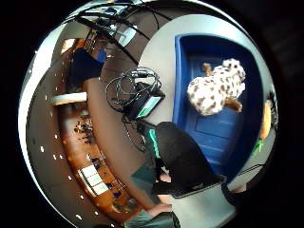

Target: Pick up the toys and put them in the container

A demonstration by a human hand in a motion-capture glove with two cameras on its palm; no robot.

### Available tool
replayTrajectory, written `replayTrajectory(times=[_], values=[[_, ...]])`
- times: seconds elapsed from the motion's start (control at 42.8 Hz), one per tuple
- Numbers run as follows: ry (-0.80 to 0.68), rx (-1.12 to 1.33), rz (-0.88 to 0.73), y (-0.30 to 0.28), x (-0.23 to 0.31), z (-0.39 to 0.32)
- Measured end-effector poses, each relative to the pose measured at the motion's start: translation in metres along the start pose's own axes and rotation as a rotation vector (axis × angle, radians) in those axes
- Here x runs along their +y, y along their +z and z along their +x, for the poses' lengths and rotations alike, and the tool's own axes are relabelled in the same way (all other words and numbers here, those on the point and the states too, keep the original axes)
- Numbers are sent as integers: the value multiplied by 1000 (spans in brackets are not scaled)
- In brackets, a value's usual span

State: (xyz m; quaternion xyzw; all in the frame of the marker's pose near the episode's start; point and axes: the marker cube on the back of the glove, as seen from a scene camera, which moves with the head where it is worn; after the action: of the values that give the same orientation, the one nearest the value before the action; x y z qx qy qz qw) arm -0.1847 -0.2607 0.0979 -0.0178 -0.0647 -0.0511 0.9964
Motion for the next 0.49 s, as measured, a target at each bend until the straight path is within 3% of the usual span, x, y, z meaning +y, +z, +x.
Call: replayTrajectory(times=[0.491], values=[[166,103,137,-126,78,133]])
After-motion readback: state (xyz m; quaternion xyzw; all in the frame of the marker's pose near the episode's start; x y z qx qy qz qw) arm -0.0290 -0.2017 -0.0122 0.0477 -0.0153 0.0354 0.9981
